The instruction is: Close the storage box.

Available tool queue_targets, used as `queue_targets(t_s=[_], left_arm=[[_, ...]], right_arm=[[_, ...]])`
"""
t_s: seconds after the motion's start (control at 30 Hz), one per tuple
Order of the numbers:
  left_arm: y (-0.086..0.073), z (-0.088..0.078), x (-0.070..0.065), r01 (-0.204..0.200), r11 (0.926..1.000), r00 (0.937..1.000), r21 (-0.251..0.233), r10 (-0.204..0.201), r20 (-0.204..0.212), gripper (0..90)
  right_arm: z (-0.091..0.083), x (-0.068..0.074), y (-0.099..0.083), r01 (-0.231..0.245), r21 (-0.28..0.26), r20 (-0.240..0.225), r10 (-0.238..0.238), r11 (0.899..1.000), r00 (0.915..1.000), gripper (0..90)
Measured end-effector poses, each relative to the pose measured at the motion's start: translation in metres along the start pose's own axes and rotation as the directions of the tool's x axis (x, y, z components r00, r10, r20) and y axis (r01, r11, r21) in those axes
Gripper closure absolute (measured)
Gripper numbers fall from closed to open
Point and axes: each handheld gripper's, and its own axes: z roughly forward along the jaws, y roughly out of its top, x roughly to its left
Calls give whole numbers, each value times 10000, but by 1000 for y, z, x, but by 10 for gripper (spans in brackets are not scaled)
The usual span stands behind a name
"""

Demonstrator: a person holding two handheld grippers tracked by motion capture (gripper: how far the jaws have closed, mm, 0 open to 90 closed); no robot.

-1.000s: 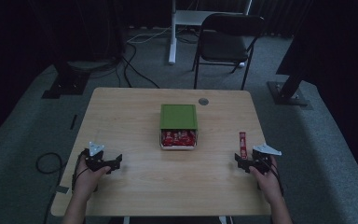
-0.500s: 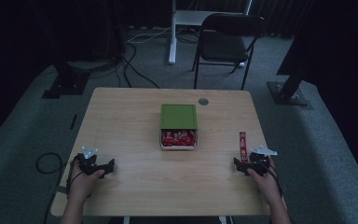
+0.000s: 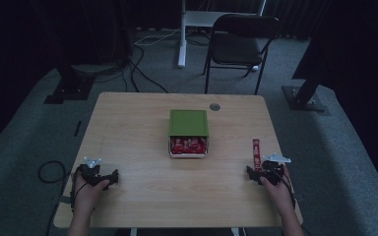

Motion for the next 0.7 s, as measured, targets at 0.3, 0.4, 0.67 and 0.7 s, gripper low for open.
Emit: queue_targets(t_s=[0.3, 0.4, 0.67, 0.7], left_arm=[[0, 0, -4, 420, 9991, 9984, -33, -421, -381, 18], [1, 1, -5, 526, 9986, 9975, -43, -528, -480, 19], [3, 3, -9, 913, 9958, 9923, -69, -916, -831, 18], [3, 3, -9, 917, 9958, 9922, -67, -919, -841, 18]], right_arm=[[0, 0, 0, -8, -4, -2, 8, 10000, 10000, 121], [0, 0, 0, -6, -4, -2, 6, 10000, 10000, 122], [0, 0, 0, -7, -1, -8, 7, 10000, 10000, 121], [0, 0, 0, -6, 1, -7, 6, 10000, 10000, 121]])
